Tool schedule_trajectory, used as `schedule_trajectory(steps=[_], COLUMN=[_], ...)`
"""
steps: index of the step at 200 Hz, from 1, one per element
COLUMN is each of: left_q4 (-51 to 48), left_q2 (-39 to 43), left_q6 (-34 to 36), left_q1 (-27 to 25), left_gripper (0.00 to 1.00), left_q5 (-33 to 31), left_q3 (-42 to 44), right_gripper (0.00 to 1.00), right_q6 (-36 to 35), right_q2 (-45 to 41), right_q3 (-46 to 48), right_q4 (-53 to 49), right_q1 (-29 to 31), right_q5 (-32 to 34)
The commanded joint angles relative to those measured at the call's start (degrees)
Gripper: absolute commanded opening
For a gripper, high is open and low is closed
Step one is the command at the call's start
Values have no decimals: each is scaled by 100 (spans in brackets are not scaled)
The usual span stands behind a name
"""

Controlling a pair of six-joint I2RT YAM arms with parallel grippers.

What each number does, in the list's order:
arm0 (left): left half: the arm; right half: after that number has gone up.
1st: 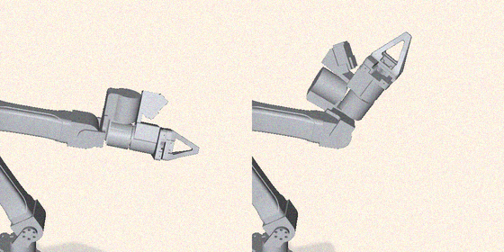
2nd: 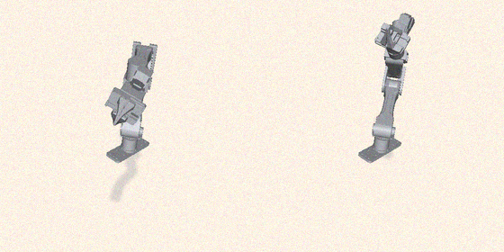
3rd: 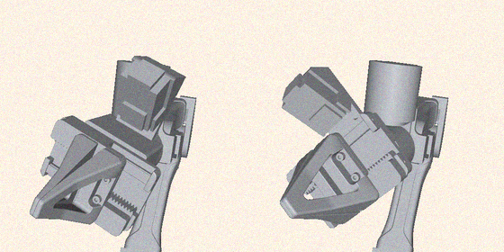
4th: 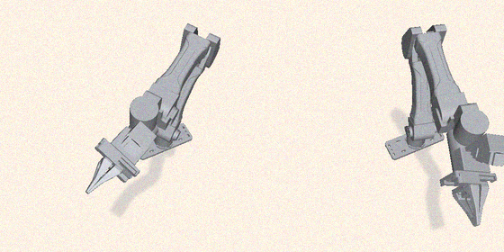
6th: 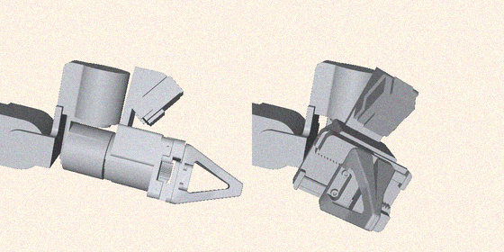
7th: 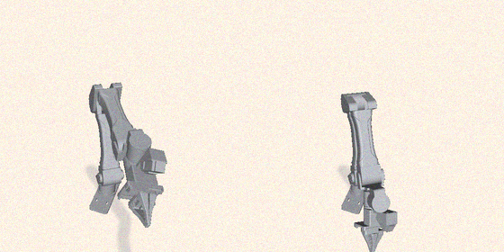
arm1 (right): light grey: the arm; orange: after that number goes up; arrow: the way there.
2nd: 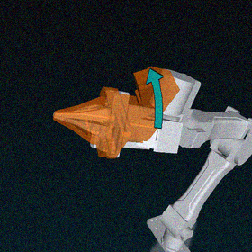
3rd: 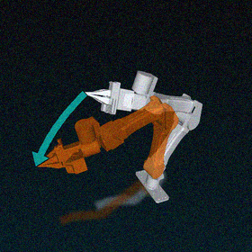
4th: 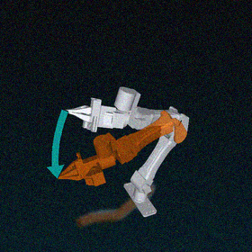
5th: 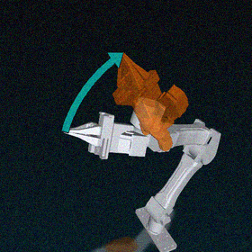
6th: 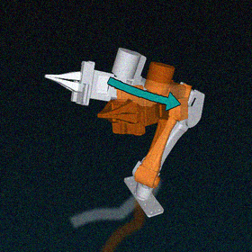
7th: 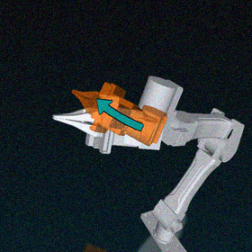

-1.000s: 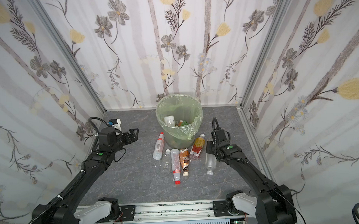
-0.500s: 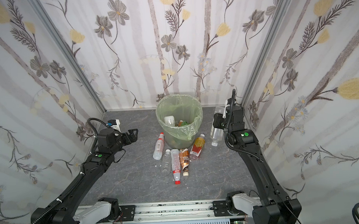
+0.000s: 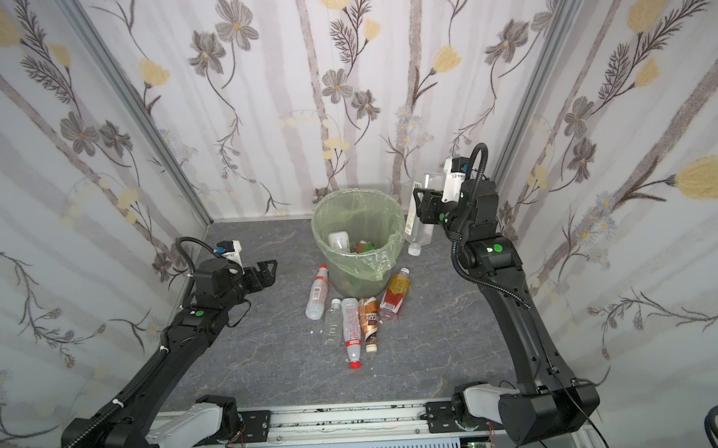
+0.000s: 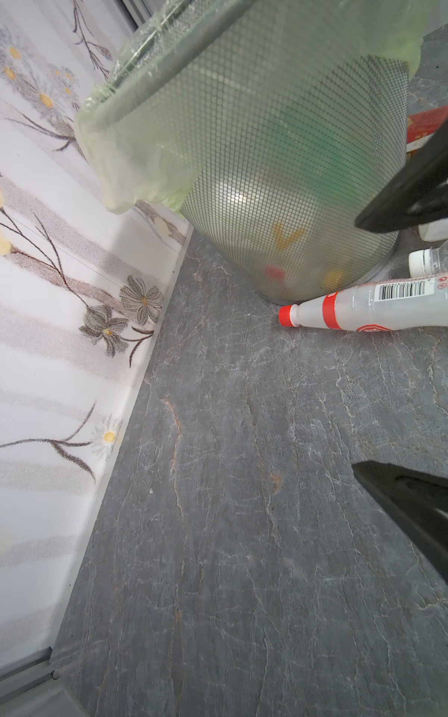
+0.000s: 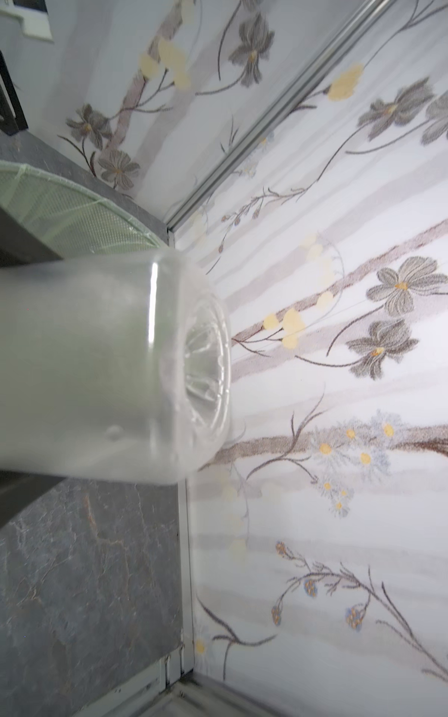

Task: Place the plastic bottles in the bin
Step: 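Lift the clear bottle with the right gripper and carry it over the bin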

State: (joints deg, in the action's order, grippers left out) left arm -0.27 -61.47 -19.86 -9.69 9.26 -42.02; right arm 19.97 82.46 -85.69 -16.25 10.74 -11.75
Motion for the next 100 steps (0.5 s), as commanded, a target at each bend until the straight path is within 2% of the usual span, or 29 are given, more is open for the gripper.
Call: schedule_trajectory(steps=[1, 40, 100], left_q4=[168, 168, 168], left_q2=[-6, 26, 32], left_q6=[25, 35, 21], left_q1=[12, 11, 10], left_gripper=[94, 94, 94], left_q5=[92, 96, 126], left_q3=[9, 27, 58], right_gripper=[50, 50, 51], right_q6=[338, 792, 952], right_q2=[157, 514, 1250], right_q3=[-177, -370, -712], right_q4=[779, 1509, 1745], right_q1=[-2, 50, 560], right_q5=[-821, -1297, -1271])
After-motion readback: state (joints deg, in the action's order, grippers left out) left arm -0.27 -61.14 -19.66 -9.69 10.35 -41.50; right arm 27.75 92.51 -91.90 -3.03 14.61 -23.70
